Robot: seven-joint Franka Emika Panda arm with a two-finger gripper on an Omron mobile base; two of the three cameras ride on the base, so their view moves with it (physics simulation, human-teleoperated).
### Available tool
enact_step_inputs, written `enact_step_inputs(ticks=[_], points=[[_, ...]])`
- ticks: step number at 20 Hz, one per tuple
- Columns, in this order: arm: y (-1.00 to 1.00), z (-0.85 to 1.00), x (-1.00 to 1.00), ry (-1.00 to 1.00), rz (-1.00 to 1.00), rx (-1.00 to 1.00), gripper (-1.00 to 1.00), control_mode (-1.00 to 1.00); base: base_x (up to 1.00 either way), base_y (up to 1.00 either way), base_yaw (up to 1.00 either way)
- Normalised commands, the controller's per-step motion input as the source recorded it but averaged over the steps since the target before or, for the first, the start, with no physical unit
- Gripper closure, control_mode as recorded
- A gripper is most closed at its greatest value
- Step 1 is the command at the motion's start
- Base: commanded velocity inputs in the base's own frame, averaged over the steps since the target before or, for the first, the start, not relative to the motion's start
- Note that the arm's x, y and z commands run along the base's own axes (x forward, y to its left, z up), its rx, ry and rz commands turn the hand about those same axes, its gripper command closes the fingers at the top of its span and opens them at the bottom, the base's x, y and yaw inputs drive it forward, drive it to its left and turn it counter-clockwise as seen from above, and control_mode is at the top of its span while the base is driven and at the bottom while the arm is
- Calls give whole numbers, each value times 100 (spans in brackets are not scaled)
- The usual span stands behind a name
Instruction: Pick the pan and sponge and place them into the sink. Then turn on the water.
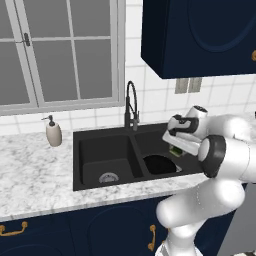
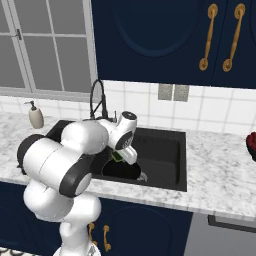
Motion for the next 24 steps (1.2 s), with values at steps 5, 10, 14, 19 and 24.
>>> enact_step_inputs(ticks=[5, 10, 14, 19, 24], points=[[6, -50, 34, 9, 5, 0, 100, -100, 0, 0, 0], [-3, -55, 29, 2, 5, 3, 100, -100, 0, 0, 0], [-18, -52, 26, 0, 6, 8, 100, -100, 0, 0, 0], [-17, -44, 25, 0, 8, 10, 100, -100, 0, 0, 0], [0, -46, 43, 0, 12, 6, 100, -100, 0, 0, 0]])
